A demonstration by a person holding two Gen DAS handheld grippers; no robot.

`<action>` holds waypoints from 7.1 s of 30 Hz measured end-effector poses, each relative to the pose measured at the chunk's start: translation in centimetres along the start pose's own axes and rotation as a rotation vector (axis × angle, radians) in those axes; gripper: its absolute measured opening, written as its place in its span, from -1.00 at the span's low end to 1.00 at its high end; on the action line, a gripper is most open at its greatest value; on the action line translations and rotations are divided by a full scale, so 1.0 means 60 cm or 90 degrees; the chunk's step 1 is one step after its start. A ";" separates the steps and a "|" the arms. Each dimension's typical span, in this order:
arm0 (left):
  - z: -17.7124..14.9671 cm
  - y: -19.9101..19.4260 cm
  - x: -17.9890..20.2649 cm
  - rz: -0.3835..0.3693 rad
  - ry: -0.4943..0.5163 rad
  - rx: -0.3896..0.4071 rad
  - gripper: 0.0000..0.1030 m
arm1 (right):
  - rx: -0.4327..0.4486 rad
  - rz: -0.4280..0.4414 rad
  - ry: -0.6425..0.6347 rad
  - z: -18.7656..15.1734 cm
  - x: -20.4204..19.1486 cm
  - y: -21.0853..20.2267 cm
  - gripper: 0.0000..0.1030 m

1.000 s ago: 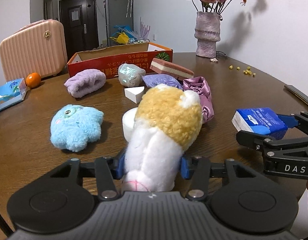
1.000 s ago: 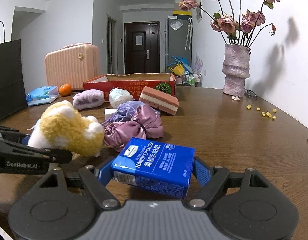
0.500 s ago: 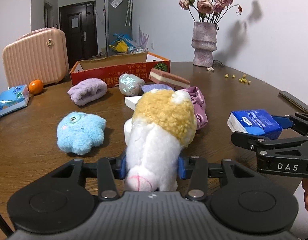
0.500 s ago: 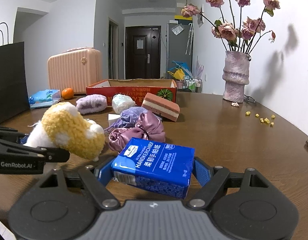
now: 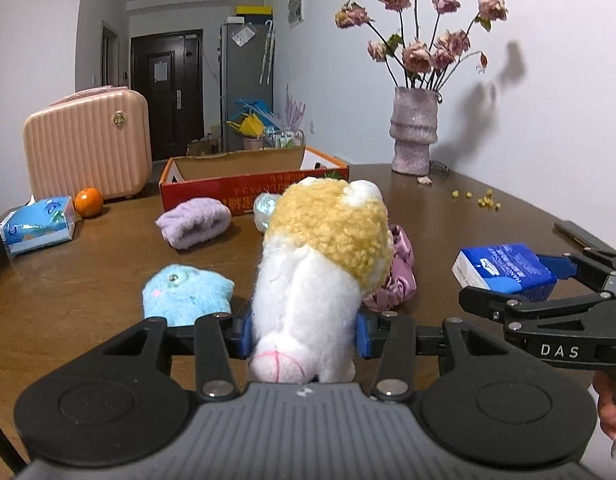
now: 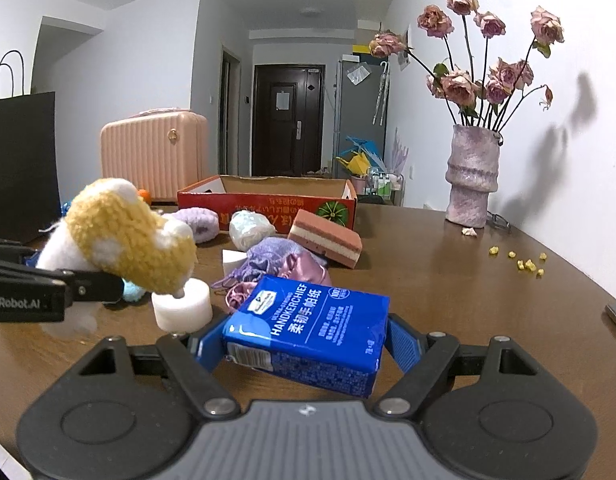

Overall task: Organize soft objects
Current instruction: 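Carry the sheep in the left gripper to the box while the right carries the pack, then open both grippers to drop the sheep and tissue pack into the box, then bring both tools back to the remaining soft items on the table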

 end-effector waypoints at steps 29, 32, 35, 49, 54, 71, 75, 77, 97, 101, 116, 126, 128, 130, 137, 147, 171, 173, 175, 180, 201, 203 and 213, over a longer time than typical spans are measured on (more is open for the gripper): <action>0.100 0.073 -0.077 0.029 -0.024 0.034 -0.11 | 0.018 0.012 -0.012 0.110 -0.008 0.099 0.57; 0.113 0.083 -0.082 0.031 -0.026 0.042 -0.11 | 0.023 0.010 -0.014 0.126 -0.008 0.113 0.57; 0.126 0.095 -0.088 0.033 -0.029 0.046 -0.11 | 0.029 0.010 -0.017 0.144 -0.005 0.127 0.58; 0.187 0.168 -0.116 0.042 -0.061 0.060 -0.11 | 0.048 0.016 -0.021 0.220 -0.004 0.212 0.58; 0.200 0.196 -0.119 0.041 -0.063 0.057 -0.11 | 0.048 0.019 -0.030 0.245 -0.006 0.248 0.57; 0.255 0.275 -0.154 0.047 -0.075 0.053 -0.11 | 0.041 0.024 -0.035 0.305 0.005 0.340 0.57; 0.274 0.288 -0.167 0.052 -0.080 0.062 -0.11 | 0.041 0.025 -0.028 0.322 0.008 0.359 0.58; 0.283 0.296 -0.173 0.056 -0.081 0.063 -0.11 | 0.043 0.025 -0.022 0.332 0.010 0.368 0.58; 0.359 0.394 -0.237 0.089 -0.083 0.074 -0.11 | 0.001 0.031 0.010 0.412 0.040 0.505 0.58; 0.375 0.423 -0.251 0.095 -0.086 0.070 -0.11 | -0.019 0.031 0.007 0.414 0.040 0.536 0.58; 0.363 0.528 -0.281 0.130 -0.083 0.021 -0.11 | -0.073 0.046 -0.007 0.381 0.036 0.633 0.58; 0.341 0.556 -0.282 0.145 -0.072 -0.006 -0.09 | -0.089 0.045 -0.029 0.356 0.012 0.659 0.58; 0.341 0.552 -0.287 0.144 -0.083 -0.004 0.05 | -0.091 0.045 -0.028 0.355 0.010 0.661 0.66; 0.345 0.546 -0.288 0.144 -0.090 0.008 0.26 | -0.091 0.044 -0.023 0.354 0.013 0.662 0.92; 0.351 0.519 -0.294 0.172 -0.110 0.041 1.00 | -0.076 0.036 0.003 0.362 0.029 0.648 1.00; 0.366 0.487 -0.294 0.146 -0.128 0.053 1.00 | -0.065 0.016 0.008 0.377 0.034 0.622 1.00; 0.332 0.364 -0.306 0.176 -0.098 0.089 1.00 | -0.008 0.007 -0.017 0.368 0.038 0.487 1.00; 0.324 0.352 -0.304 0.179 -0.096 0.089 1.00 | -0.005 0.005 -0.017 0.363 0.038 0.473 1.00; 0.316 0.340 -0.302 0.180 -0.092 0.089 1.00 | -0.001 0.004 -0.017 0.357 0.038 0.458 1.00; 0.294 0.305 -0.296 0.177 -0.095 0.091 1.00 | 0.009 0.002 -0.012 0.340 0.040 0.420 1.00; 0.184 0.177 -0.226 0.137 -0.075 0.082 1.00 | 0.039 0.027 -0.010 0.235 0.012 0.272 1.00; 0.173 0.167 -0.220 0.136 -0.074 0.077 1.00 | 0.039 0.026 -0.011 0.225 0.009 0.261 1.00; 0.125 0.130 -0.195 0.125 -0.075 0.055 1.00 | 0.037 0.028 0.004 0.177 0.000 0.213 1.00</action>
Point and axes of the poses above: each gripper's, at about its wrist camera, not at the fingertips, and y roughly the way its jaws point, x to its right, z to its top, the point moved 7 cm from there along y, roughly the way its jaws point, and after that the axes turned 3 degrees about -x, right-handed, at the moved point
